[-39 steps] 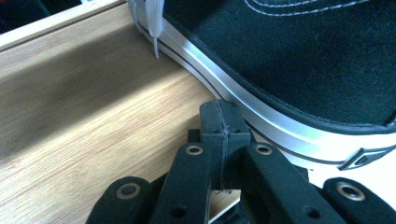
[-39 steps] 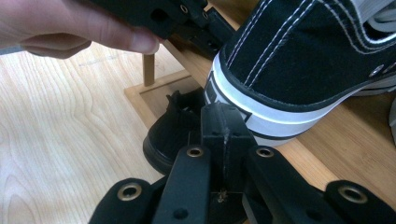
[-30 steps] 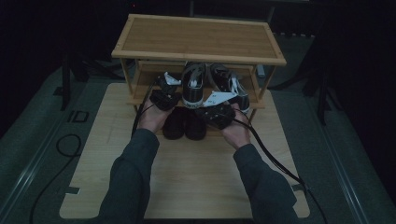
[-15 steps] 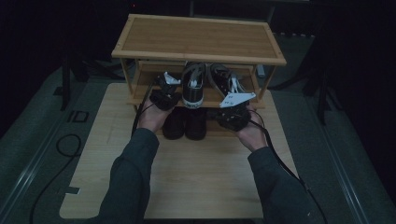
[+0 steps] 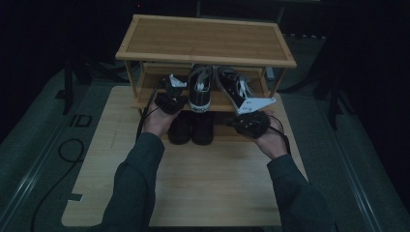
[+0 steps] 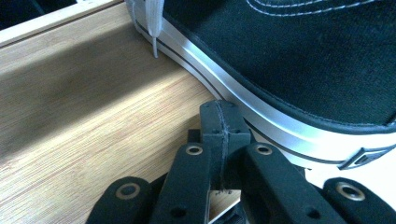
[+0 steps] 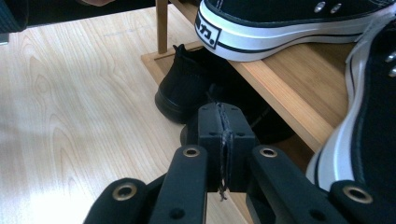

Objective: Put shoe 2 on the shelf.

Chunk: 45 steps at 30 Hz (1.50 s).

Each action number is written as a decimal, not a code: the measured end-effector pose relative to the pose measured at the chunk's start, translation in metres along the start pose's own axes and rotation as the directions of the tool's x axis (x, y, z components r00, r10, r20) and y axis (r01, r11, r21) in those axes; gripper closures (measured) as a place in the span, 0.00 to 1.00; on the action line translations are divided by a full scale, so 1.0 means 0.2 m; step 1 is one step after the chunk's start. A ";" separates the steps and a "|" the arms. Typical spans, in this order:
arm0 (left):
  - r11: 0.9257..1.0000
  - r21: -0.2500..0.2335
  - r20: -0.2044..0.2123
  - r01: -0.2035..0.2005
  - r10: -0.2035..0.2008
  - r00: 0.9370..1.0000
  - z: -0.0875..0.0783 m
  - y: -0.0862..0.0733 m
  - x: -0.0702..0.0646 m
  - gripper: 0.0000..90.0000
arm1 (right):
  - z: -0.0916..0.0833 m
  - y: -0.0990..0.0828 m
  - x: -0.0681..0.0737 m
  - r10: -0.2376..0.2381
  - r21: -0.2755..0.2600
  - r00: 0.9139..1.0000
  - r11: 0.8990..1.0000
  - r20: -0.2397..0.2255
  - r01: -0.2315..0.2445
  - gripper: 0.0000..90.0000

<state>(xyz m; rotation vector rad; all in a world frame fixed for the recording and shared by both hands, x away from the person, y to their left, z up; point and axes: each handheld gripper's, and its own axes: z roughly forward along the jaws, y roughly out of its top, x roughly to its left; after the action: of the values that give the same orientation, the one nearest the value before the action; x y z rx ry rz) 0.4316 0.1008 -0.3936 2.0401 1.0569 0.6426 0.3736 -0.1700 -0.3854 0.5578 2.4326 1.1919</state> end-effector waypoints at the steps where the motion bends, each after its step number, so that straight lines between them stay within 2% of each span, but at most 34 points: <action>1: 1.000 -0.001 0.000 0.002 -0.002 1.000 0.00 0.00 0.00 1.00 | -0.01 -0.01 0.00 0.000 0.000 1.000 1.000 -0.001 0.000 0.98; 8: 1.000 -0.003 0.002 -0.001 0.001 1.000 0.00 0.00 0.01 1.00 | -0.06 -0.05 -0.03 -0.011 0.018 1.000 1.000 0.002 0.010 0.99; 16: 1.000 -0.003 0.002 -0.001 0.001 1.000 0.00 0.00 0.00 1.00 | -0.15 -0.11 -0.08 0.016 0.012 1.000 1.000 0.016 -0.016 0.99; 28: 1.000 -0.005 0.005 0.001 -0.001 1.000 0.00 0.00 0.01 1.00 | -0.23 -0.19 -0.15 0.039 0.023 0.998 0.999 0.052 -0.040 0.99; 38: 1.000 -0.006 0.011 0.006 -0.006 1.000 0.00 0.00 0.01 1.00 | -0.23 -0.24 -0.19 0.068 0.038 0.993 0.997 0.098 -0.072 1.00; 45: 1.000 -0.006 0.011 -0.002 0.002 1.000 0.00 0.00 0.01 1.00 | -0.22 -0.24 -0.20 0.080 0.027 0.992 0.996 0.097 -0.083 1.00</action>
<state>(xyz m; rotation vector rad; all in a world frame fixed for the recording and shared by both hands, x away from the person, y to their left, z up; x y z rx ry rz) 0.4327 0.1032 -0.3939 2.0378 1.0456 0.6336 0.3759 -0.2464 -0.3927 0.7134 2.3708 1.1340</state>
